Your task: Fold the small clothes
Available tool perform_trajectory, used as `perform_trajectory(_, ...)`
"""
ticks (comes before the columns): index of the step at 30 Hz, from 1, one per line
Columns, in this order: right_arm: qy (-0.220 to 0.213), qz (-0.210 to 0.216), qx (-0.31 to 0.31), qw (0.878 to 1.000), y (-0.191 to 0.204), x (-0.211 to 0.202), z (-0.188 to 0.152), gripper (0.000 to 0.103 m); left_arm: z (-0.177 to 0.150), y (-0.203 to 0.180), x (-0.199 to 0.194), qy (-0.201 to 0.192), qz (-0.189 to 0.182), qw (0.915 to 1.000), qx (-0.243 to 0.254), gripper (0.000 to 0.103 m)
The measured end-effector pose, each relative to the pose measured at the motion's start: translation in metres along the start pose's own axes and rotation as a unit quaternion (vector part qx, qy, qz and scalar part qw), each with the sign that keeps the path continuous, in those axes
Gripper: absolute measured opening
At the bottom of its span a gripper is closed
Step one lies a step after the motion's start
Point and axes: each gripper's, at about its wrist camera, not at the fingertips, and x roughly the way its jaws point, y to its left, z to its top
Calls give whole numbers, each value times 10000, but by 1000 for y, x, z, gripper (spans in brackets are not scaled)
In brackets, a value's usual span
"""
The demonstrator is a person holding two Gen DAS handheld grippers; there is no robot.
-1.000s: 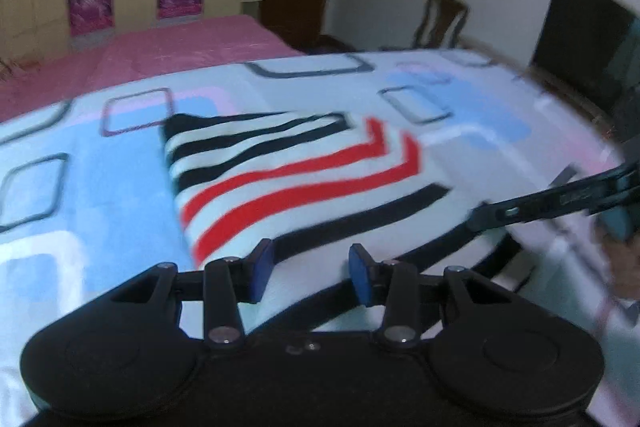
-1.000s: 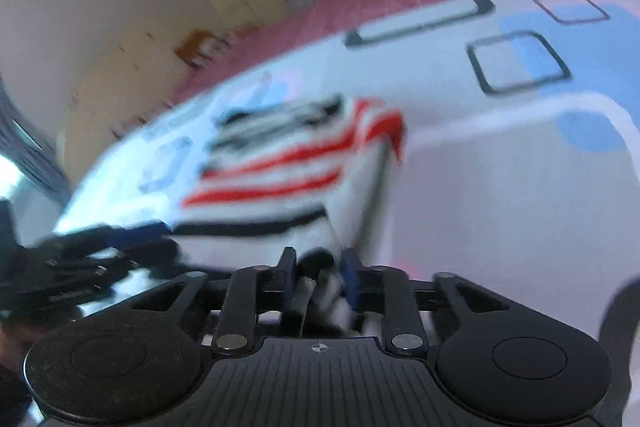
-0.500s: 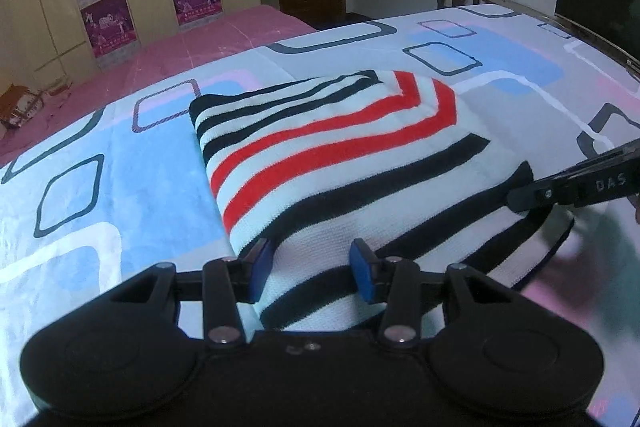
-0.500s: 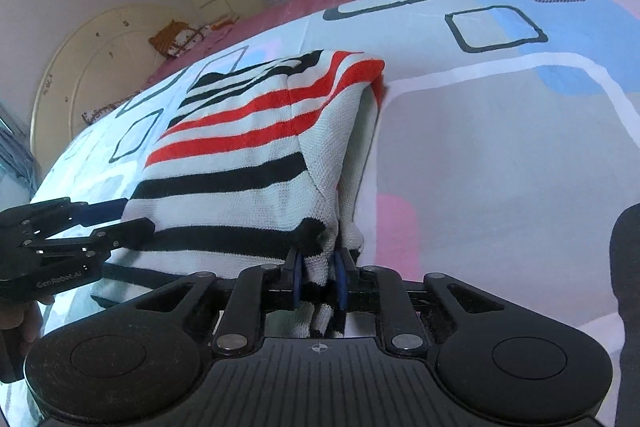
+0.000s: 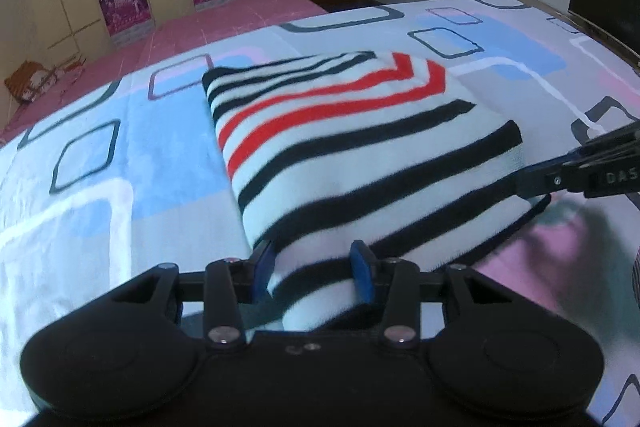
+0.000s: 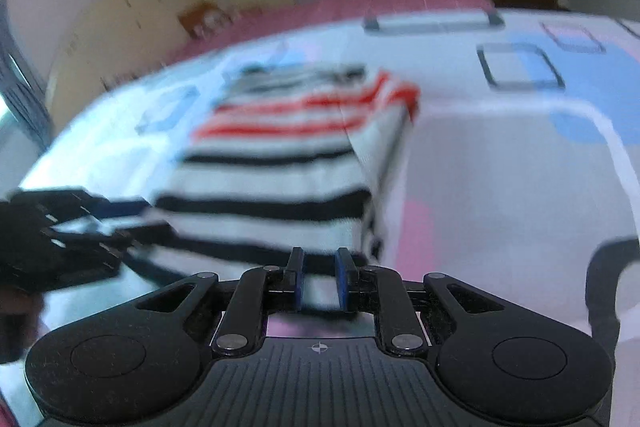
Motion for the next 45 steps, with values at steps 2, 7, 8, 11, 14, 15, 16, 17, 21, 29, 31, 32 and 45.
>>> perform_trajectory(2,6,36,91,10000,-5,2,-1,16,-2,1,0,-13,-14,10000,-45,43)
perform_trajectory(7,128,-20,6,9999,-7,8,0,13,-2,-1,3,-8,60,10000,-4,43)
perform_trajectory(8,142,-21,-20,9999,-6,8,0,13,-3,-1,3,-12,73,10000,-4,43)
perform_trajectory(11,153,4,-35,9999,-7,6,1,13,-2,-1,2,1,81,10000,-48,43)
perform_trajectory(14,-88,83,105,9999,-9,-9,5,14,1,3,-4,-20,34,9997,-234,54)
perform_trajectory(15,-173,110,220,9995,-12,-14,7,15,1,5,-7,-68,64,9995,-298,66)
perform_trajectory(16,-226,166,389,9988,-17,-18,9,32,2,7,-10,-161,125,9990,-392,89)
perform_trajectory(17,-319,248,642,9971,-25,-22,11,52,3,11,-14,-290,176,9981,-520,91)
perform_trajectory(21,-653,529,1281,9882,-52,-28,23,88,10,37,-11,-351,-390,9890,-1386,91)
perform_trajectory(29,-168,1228,2274,9659,-105,19,58,69,30,85,26,-235,-1244,9551,-2677,91)
perform_trajectory(31,39,1347,2519,9583,-117,33,61,69,31,92,42,-11,-1313,9503,-2823,91)
perform_trajectory(32,126,1462,2621,9538,-122,39,63,69,31,95,50,131,-1322,9473,-2915,91)
perform_trajectory(45,715,2027,2492,9443,-137,72,78,69,29,95,84,472,-1938,9268,-3183,89)
